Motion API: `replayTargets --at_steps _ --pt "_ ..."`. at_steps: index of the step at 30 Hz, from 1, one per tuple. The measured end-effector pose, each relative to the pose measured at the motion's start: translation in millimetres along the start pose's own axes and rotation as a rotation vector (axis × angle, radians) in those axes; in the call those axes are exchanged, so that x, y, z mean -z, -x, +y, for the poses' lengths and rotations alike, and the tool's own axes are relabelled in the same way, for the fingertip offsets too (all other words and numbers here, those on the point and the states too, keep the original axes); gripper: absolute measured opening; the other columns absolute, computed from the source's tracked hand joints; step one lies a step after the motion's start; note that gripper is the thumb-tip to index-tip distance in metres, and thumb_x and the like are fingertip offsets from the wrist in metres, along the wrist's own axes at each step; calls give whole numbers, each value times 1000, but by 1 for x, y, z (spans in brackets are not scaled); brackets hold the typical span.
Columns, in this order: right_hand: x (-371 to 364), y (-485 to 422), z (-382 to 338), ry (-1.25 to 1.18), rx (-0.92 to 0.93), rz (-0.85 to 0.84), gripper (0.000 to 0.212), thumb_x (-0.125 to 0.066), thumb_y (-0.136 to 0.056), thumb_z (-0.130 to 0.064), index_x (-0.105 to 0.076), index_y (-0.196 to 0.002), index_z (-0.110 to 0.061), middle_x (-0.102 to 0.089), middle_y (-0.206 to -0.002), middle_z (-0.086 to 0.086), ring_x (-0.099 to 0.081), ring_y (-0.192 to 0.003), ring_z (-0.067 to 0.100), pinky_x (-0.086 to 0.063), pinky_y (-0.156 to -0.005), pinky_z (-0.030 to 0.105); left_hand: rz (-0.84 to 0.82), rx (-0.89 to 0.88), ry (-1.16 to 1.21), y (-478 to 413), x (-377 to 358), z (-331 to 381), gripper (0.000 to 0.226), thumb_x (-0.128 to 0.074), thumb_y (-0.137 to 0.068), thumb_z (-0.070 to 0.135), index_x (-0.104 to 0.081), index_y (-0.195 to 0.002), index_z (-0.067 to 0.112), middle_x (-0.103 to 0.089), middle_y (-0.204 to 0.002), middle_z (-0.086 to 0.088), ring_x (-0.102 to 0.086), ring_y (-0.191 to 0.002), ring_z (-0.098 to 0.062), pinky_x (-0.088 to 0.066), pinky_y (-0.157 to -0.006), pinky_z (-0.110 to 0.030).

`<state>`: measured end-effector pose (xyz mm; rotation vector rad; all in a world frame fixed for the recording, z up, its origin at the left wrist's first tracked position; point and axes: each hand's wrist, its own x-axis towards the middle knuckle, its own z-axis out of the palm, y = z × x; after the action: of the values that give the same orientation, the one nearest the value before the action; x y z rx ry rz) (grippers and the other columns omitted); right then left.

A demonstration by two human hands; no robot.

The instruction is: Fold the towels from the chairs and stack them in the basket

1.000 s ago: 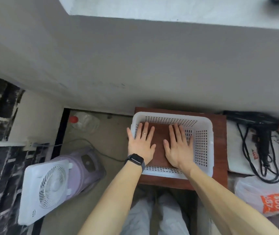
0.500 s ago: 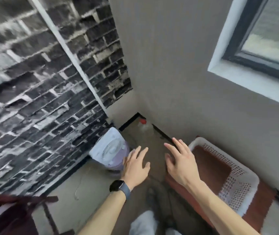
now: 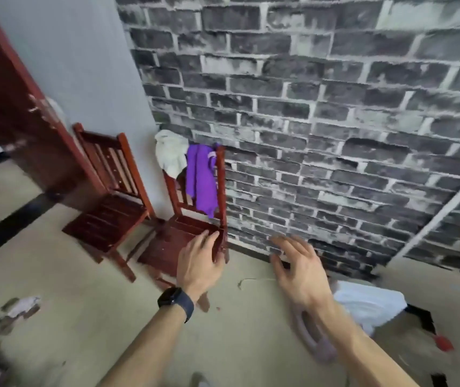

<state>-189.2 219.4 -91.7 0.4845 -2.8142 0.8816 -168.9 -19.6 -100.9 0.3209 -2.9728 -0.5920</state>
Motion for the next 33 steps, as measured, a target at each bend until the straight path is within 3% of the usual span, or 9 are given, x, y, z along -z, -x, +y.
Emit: replayTargets --at_steps 6,14,19,24,33 --pt "-92 -120 -121 -46 179 -111 43 -43 -94 -46 -60 -131 -33 -64 -133 -11 -50 -134 22 -41 -110 45 124 180 7 -54 80 -135 56 -55 -93 38 -44 -147 27 -46 -151 0 -42 -138 -23 -35 -113 -38" --pt "-140 -226 -213 -73 205 -64 46 -41 -92 -48 -63 -127 -27 -67 -128 -8 -52 -130 25 -43 -109 42 208 160 -12 -148 159 -227 55 -51 -96 39 -40 -148 26 -45 -152 0 -40 -140 -23 -35 -115 -41" --pt "-150 -277 -217 -48 161 -50 37 -56 -98 -34 -60 -133 -26 -64 -132 -5 -48 -131 22 -36 -109 33 211 97 17 -212 170 -236 57 -51 -97 38 -38 -151 24 -41 -155 0 -37 -142 -21 -32 -117 -39" --pt "-179 -341 -199 -46 73 -67 40 -61 -95 -33 -60 -135 -26 -65 -130 -2 -49 -130 25 -40 -108 35 194 1 5 -281 165 -234 56 -50 -98 38 -38 -150 23 -42 -154 0 -37 -142 -19 -28 -116 -33" --pt "-249 -476 -171 130 -9 -163 50 -56 -95 -36 -55 -140 -15 -62 -136 8 -48 -132 32 -44 -106 42 84 -33 -38 -413 144 -248 52 -55 -94 35 -44 -144 23 -53 -142 0 -49 -130 -24 -42 -108 -40"
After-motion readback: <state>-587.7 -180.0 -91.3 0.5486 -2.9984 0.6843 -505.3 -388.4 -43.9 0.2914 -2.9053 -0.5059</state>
